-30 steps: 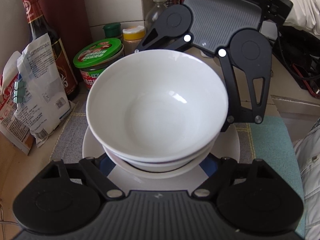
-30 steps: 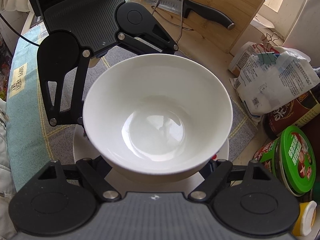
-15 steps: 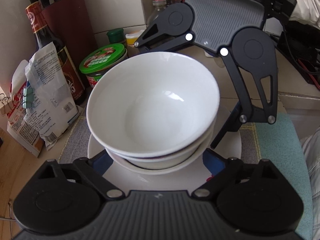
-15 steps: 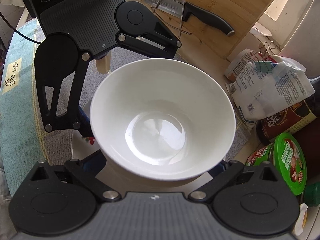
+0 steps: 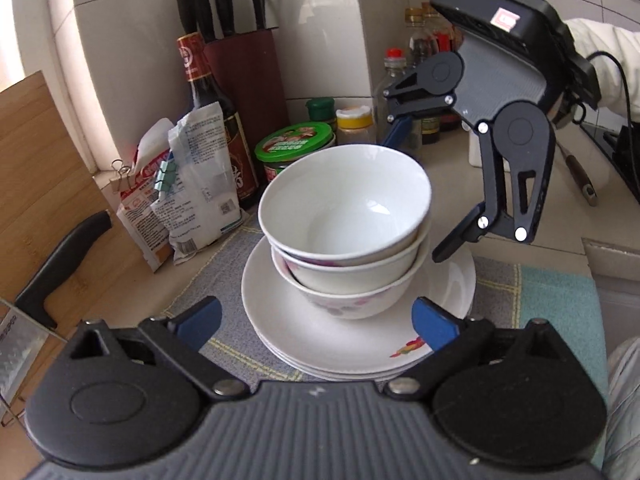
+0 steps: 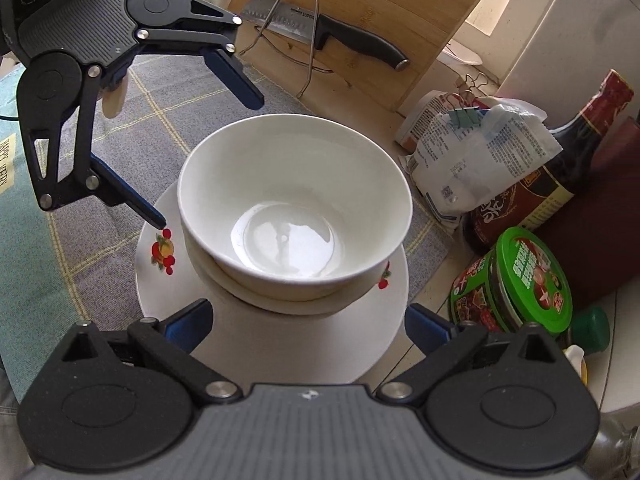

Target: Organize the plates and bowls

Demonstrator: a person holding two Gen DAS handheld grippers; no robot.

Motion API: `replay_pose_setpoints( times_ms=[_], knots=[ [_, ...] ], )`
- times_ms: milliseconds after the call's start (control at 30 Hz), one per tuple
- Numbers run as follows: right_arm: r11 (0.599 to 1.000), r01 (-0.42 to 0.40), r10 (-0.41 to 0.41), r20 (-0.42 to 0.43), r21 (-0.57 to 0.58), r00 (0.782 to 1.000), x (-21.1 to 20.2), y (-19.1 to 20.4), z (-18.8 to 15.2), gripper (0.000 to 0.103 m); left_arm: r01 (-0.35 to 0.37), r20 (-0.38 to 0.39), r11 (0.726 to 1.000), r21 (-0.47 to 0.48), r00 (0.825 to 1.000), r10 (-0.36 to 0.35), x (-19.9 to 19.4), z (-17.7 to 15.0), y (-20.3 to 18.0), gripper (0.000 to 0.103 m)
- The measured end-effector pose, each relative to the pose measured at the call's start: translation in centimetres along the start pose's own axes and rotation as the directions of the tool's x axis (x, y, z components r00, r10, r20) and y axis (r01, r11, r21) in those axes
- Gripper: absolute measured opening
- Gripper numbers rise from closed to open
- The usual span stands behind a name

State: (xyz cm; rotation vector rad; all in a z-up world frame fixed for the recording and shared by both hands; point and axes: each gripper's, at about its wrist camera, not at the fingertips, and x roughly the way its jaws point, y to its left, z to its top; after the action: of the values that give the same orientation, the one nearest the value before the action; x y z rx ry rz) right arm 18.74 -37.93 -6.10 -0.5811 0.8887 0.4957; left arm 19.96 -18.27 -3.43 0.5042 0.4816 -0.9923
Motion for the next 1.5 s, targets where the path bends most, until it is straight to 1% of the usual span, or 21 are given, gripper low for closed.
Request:
replay_pose_setpoints(
  times_ms=[100, 167, 233, 267, 333, 367, 400, 433, 467, 533, 567, 600, 667, 700, 767, 833, 967, 1067, 1200, 1300, 1500],
  knots=[
    [0.995, 0.072, -0.072, -0.005, 0.071, 0.997, -0.9, 1.0, -0.4, 0.103, -0.041, 0.047, 0.998, -0.055, 0.998, 0.044, -1.3, -0.6, -0.5, 0.101],
    [0.983, 0.105, -0.108, 0.007, 0.148, 0.994, -1.6, 1.5, -0.4, 0.103, -0.044, 0.061, 0.995, -0.084, 0.997, 0.049, -1.9, -0.9, -0.9, 0.101],
    [0.96, 0.137, -0.146, 0.021, 0.244, 0.989, -2.2, 2.1, -0.4, 0.103, -0.079, 0.072, 0.989, -0.127, 0.993, 0.089, -2.6, -1.0, -1.2, 0.101],
    [0.937, 0.153, -0.167, 0.018, 0.314, 0.986, -2.4, 2.4, -0.4, 0.103, -0.115, 0.066, 0.981, -0.158, 0.99, 0.126, -2.9, -1.0, -1.4, 0.101],
    [0.886, 0.18, -0.204, 0.011, 0.426, 0.979, -2.9, 3.5, -0.6, 0.103, -0.159, 0.071, 0.96, -0.232, 0.981, 0.18, -3.9, -1.0, -1.5, 0.101],
    [0.852, 0.198, -0.228, 0.003, 0.484, 0.974, -3.1, 4.3, -0.6, 0.103, -0.187, 0.051, 0.941, -0.281, 0.977, 0.209, -4.3, -1.0, -1.5, 0.101],
    [0.82, 0.217, -0.249, -0.012, 0.53, 0.968, -3.3, 5.1, -0.7, 0.103, -0.219, 0.018, 0.92, -0.324, 0.971, 0.238, -4.6, -1.0, -1.4, 0.101],
    [0.778, 0.243, -0.275, -0.034, 0.58, 0.961, -3.6, 6.1, -0.8, 0.103, -0.247, -0.019, 0.903, -0.351, 0.966, 0.257, -4.7, -1.0, -1.3, 0.101],
    [0.739, 0.264, -0.294, -0.056, 0.62, 0.954, -3.9, 6.9, -0.9, 0.103, -0.285, -0.071, 0.882, -0.374, 0.957, 0.28, -4.8, -1.1, -1.2, 0.101],
    [0.655, 0.295, -0.311, -0.107, 0.695, 0.944, -4.2, 8.4, -1.1, 0.103, -0.324, -0.13, 0.855, -0.404, 0.946, 0.297, -5.2, -1.5, -1.3, 0.101],
    [0.595, 0.316, -0.322, -0.141, 0.739, 0.936, -4.5, 9.3, -1.3, 0.103, -0.326, -0.142, 0.849, -0.416, 0.945, 0.293, -5.8, -1.8, -1.4, 0.101],
    [0.547, 0.324, -0.325, -0.161, 0.772, 0.932, -4.7, 10.2, -1.4, 0.103, -0.322, -0.146, 0.849, -0.42, 0.947, 0.288, -6.4, -2.0, -1.7, 0.101],
    [0.493, 0.332, -0.335, -0.177, 0.804, 0.926, -5.4, 11.7, -1.2, 0.103, -0.329, -0.155, 0.848, -0.416, 0.944, 0.29, -7.4, -2.1, -2.1, 0.101],
    [0.479, 0.341, -0.346, -0.183, 0.809, 0.92, -5.8, 12.5, -0.9, 0.103, -0.333, -0.159, 0.848, -0.413, 0.943, 0.293, -7.8, -2.1, -2.2, 0.101],
    [0.457, 0.365, -0.372, -0.198, 0.811, 0.907, -6.7, 14.1, -0.2, 0.103, -0.338, -0.161, 0.844, -0.417, 0.941, 0.297, -8.8, -2.0, -2.5, 0.101],
    [0.436, 0.374, -0.392, -0.201, 0.819, 0.898, -7.8, 15.3, 0.3, 0.103, -0.325, -0.15, 0.843, -0.428, 0.946, 0.288, -9.8, -2.1, -2.6, 0.102],
    [0.397, 0.373, -0.42, -0.196, 0.839, 0.886, -9.6, 16.4, 1.2, 0.103, -0.305, -0.131, 0.847, -0.436, 0.952, 0.276, -11.5, -1.8, -2.8, 0.102],
    [0.373, 0.369, -0.443, -0.186, 0.851, 0.877, -10.7, 16.8, 1.6, 0.103, -0.307, -0.115, 0.85, -0.429, 0.951, 0.286, -12.5, -1.5, -2.8, 0.102],
    [0.366, 0.368, -0.462, -0.176, 0.855, 0.869, -11.5, 17.3, 2.3, 0.103, -0.318, -0.101, 0.846, -0.428, 0.947, 0.304, -13.5, -1.3, -2.7, 0.102],
    [0.368, 0.364, -0.465, -0.17, 0.856, 0.869, -11.5, 17.5, 2.7, 0.103, -0.326, -0.1, 0.841, -0.432, 0.944, 0.315, -14.0, -1.3, -2.4, 0.102],
    [0.376, 0.367, -0.468, -0.168, 0.851, 0.868, -11.5, 17.6, 3.2, 0.103, -0.329, -0.109, 0.833, -0.445, 0.943, 0.314, -14.2, -1.4, -2.2, 0.102]
  ],
)
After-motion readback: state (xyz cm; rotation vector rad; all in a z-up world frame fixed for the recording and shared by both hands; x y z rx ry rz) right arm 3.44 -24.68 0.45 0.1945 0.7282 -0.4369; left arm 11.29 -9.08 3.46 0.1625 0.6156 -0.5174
